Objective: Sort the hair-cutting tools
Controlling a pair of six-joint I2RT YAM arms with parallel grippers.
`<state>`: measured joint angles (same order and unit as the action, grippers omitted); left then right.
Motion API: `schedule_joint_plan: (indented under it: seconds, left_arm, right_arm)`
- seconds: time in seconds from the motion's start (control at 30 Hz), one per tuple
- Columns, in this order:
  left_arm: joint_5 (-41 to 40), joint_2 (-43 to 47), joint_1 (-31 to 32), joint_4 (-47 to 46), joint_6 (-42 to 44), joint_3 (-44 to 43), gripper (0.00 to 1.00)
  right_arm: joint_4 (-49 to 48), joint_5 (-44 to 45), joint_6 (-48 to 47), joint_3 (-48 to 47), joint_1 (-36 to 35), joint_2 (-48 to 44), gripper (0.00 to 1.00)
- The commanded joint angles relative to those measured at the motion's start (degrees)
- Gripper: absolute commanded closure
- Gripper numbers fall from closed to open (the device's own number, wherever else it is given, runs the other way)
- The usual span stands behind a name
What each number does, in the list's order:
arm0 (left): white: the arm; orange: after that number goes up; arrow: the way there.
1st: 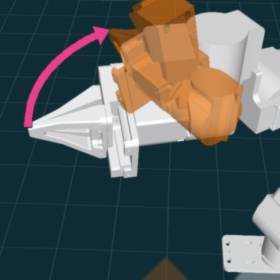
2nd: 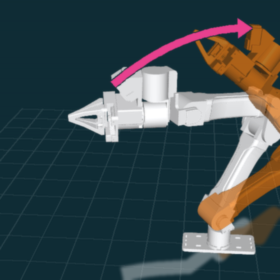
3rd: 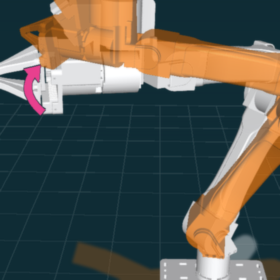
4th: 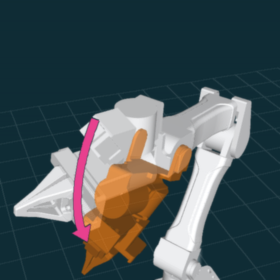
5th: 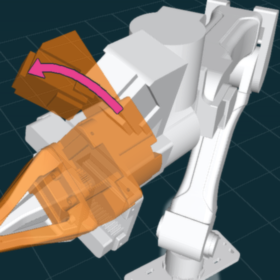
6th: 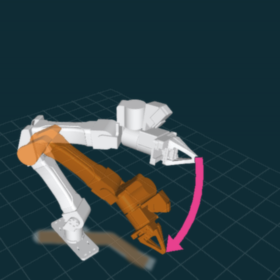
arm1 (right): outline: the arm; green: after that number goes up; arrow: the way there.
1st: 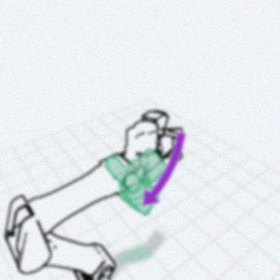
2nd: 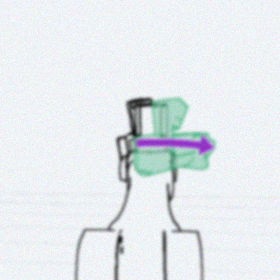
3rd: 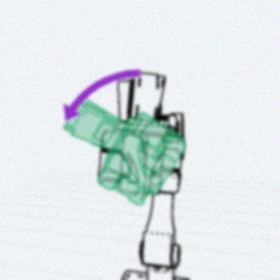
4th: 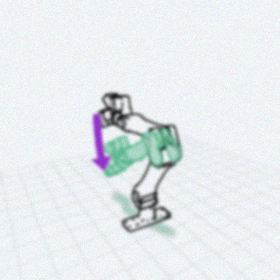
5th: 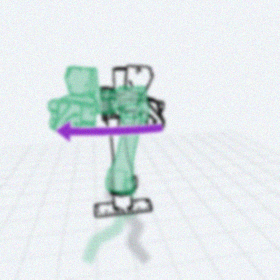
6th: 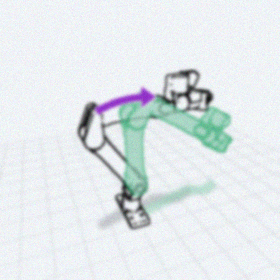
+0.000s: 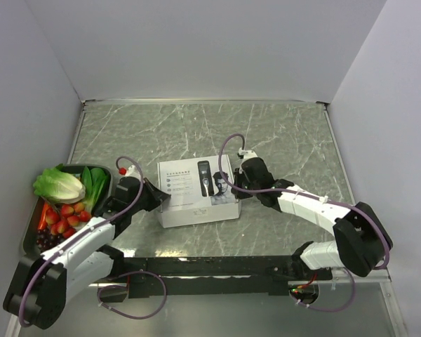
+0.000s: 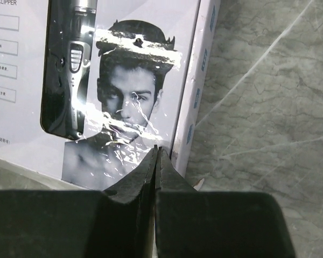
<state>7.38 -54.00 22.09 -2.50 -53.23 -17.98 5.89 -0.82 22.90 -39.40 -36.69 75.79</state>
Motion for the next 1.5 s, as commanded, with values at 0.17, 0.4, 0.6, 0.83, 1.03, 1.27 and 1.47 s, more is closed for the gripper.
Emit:
schedule_joint_plan:
  seconds: [0.17,0.4,0.6,0.83,1.03,1.27,1.47]
  left_arm:
    - [-3.59,6.51,1.29,8.99,0.23,-2.4,0.99]
    - [-7.2,15.93,1.64,21.12,-0.73,-4.52,0.91]
    - [-13.08,17.53,4.1,26.14,-5.82,-2.68,0.86]
    - [-21.34,8.84,4.1,25.62,-7.94,-2.85,0.95]
    - [-24.25,0.05,4.1,19.21,-6.45,-4.87,0.97]
    - [-23.55,-10.33,4.1,13.41,-3.02,-11.46,0.96]
    - [-16.09,-17.45,4.1,5.94,-1.26,-14.63,0.96]
  right_arm:
    - [6.23,6.17,1.8,0.72,-1.55,-3.62,0.95]
    - [8.43,12.24,4.17,2.48,-1.46,-6.71,0.59]
    - [10.02,15.67,4.96,3.01,-1.46,-4.96,0.53]
    - [9.58,16.2,5.67,0.29,-1.19,0.67,0.6]
    - [8.88,16.64,4.35,-2.78,0.12,2.52,0.67]
    - [7.29,14.09,0.93,-6.21,2.94,6.65,0.81]
    - [3.7,6.89,1.27,-7.1,3.55,12.0,0.92]
